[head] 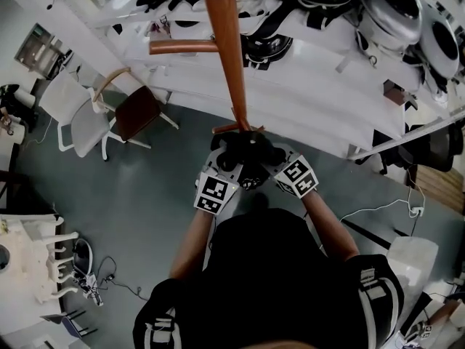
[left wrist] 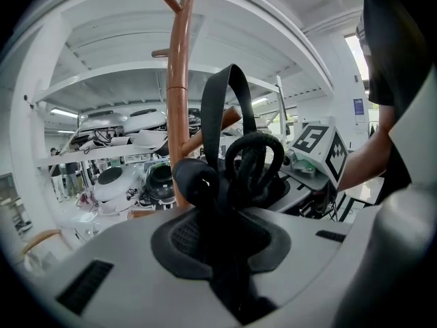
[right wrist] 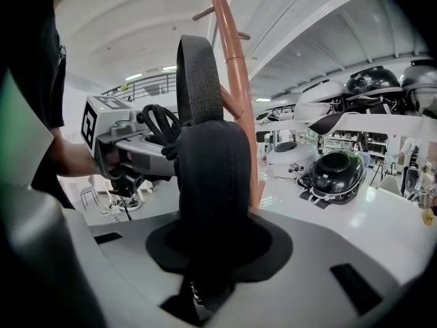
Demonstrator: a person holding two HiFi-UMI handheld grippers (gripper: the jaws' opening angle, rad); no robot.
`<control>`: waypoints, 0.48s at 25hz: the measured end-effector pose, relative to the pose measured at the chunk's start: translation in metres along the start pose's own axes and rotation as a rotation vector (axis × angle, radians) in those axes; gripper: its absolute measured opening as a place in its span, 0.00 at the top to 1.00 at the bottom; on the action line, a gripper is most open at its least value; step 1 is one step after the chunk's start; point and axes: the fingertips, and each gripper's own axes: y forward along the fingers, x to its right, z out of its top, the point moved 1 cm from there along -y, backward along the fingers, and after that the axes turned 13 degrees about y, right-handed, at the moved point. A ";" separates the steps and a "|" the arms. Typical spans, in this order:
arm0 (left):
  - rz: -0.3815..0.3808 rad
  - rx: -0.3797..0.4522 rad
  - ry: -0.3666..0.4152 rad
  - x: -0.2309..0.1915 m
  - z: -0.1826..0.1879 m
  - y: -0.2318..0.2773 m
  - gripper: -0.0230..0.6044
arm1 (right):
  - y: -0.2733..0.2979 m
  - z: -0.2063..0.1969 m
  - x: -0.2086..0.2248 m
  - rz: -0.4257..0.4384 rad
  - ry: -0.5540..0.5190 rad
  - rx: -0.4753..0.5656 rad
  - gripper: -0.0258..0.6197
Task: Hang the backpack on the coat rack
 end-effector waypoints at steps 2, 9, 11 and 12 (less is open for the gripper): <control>0.010 -0.010 -0.009 -0.003 -0.002 0.004 0.83 | 0.004 0.000 0.004 0.012 -0.003 -0.010 0.77; 0.043 -0.044 -0.034 -0.011 -0.010 0.019 0.83 | 0.016 0.000 0.020 0.049 0.000 -0.036 0.77; 0.049 -0.052 -0.037 -0.012 -0.012 0.022 0.83 | 0.019 -0.001 0.023 0.059 0.007 -0.039 0.77; 0.051 -0.056 -0.038 -0.013 -0.013 0.024 0.83 | 0.021 -0.001 0.025 0.063 0.011 -0.041 0.77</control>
